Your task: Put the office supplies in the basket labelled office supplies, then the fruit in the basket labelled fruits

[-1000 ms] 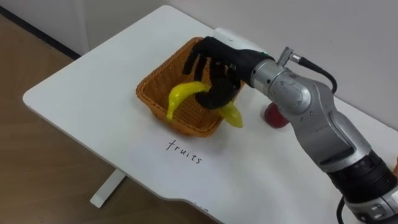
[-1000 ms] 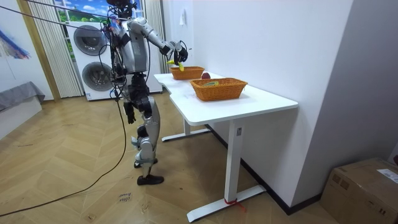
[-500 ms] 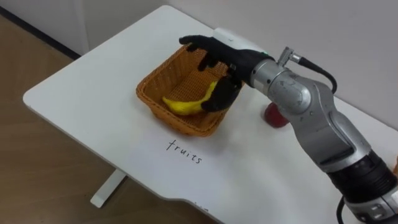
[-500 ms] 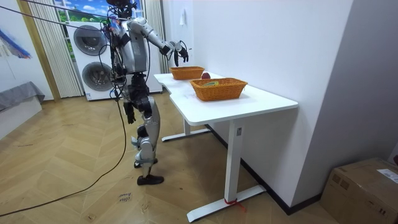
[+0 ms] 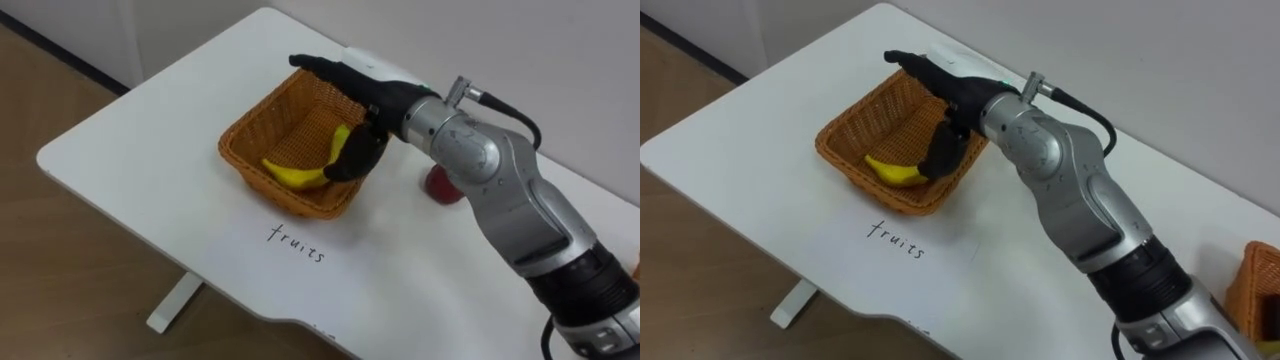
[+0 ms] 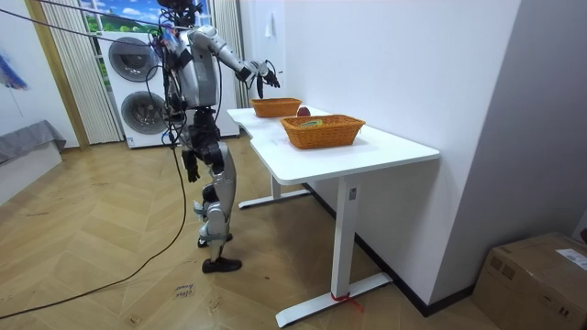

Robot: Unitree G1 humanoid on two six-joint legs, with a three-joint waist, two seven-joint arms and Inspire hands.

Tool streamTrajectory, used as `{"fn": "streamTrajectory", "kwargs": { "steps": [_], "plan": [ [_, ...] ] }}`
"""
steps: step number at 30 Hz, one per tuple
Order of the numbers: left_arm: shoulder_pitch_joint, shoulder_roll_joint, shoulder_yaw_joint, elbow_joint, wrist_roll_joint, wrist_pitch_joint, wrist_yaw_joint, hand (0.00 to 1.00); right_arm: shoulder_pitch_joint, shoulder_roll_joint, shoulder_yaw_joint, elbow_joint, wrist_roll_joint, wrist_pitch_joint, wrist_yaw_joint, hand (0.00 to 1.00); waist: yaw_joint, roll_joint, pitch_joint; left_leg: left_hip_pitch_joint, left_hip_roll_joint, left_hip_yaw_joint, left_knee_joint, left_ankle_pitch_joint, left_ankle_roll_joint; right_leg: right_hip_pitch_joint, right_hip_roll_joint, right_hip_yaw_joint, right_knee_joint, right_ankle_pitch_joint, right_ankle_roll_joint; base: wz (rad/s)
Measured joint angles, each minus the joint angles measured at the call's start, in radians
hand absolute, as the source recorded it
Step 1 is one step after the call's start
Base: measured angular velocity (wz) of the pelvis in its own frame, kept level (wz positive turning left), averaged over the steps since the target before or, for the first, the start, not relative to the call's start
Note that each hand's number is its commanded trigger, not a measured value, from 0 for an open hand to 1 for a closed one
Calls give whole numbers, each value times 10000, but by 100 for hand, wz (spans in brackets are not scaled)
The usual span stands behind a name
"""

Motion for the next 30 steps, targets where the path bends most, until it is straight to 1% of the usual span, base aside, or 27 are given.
{"fn": "streamTrajectory", "kwargs": {
  "steps": [10,13,16,18,19,21,22,23,24,25,26,27,28,30],
  "plan": [
    [-1,-30,-108,-15,-13,56,188,0,-1,-2,-2,61,30,4,-87,0,-40,-18,-27,1,-4,1,38,1,-1,10,1,7,1,1,-1,0],
    [-9,-9,-108,-8,-9,98,200,0,-3,-2,-48,64,82,-8,-273,0,-196,-8,-33,-13,-9,-23,69,1,-1,13,-1,-9,5,1,-2,0],
    [-26,-43,-44,8,22,161,195,0,-2,-68,-245,63,227,-19,-510,0,-302,48,-54,-4,-14,21,70,1,-1,11,-8,7,6,3,-5,-3],
    [-29,-83,24,-1,48,164,195,0,-3,-81,-672,79,325,-102,-732,0,-503,151,-86,1,-23,33,76,3,2,24,-20,27,12,5,-8,0],
    [-28,-86,24,0,52,165,196,0,-3,-82,-779,78,382,-129,-862,0,-526,187,-92,9,-26,37,74,3,3,26,-22,31,16,5,-8,0],
    [-14,-127,12,-16,134,164,203,0,-2,-81,-1289,85,664,-310,-1405,0,-787,375,-98,16,-47,17,79,9,12,57,-41,21,15,5,-7,0],
    [-9,-154,15,-17,133,164,212,0,-1,-81,-1410,82,777,-340,-1546,0,-847,434,-113,25,-52,28,75,11,15,56,-46,37,16,5,-7,0],
    [52,-209,12,-15,131,161,239,0,-1,-81,-1702,81,816,-442,-1743,0,-1023,566,-135,37,-70,22,76,14,22,67,-61,34,16,5,-7,0],
    [54,-232,13,-16,136,159,241,0,1,-83,-1999,83,905,-532,-1977,0,-1159,680,-124,52,-86,-3,72,22,36,85,-80,9,19,5,-6,0],
    [76,-237,6,-20,132,154,248,0,1,-90,-2244,86,1140,-540,-2237,0,-1308,775,-124,59,-89,-3,70,26,41,98,-85,1,19,5,-6,3],
    [102,-238,1,-32,132,151,256,0,2,-90,-2344,86,1281,-541,-2354,0,-1354,814,-118,65,-90,-6,69,26,42,103,-87,-3,21,5,-6,0],
    [168,-244,-2,-109,99,162,276,0,4,-91,-2521,172,1636,-570,-2627,0,-1552,866,-119,73,-93,-6,68,27,43,113,-87,5,18,5,-6,0],
    [187,-256,-3,-174,99,168,287,0,4,-91,-2572,250,1824,-575,-2773,0,-1628,884,-120,74,-93,-10,69,28,43,116,-88,5,19,4,-6,0],
    [227,-301,-3,-314,100,169,337,0,28,-93,-2833,494,2407,-553,-3204,0,-1897,924,-106,63,-96,-4,80,28,43,111,-86,14,18,4,-6,0]
  ]
}}
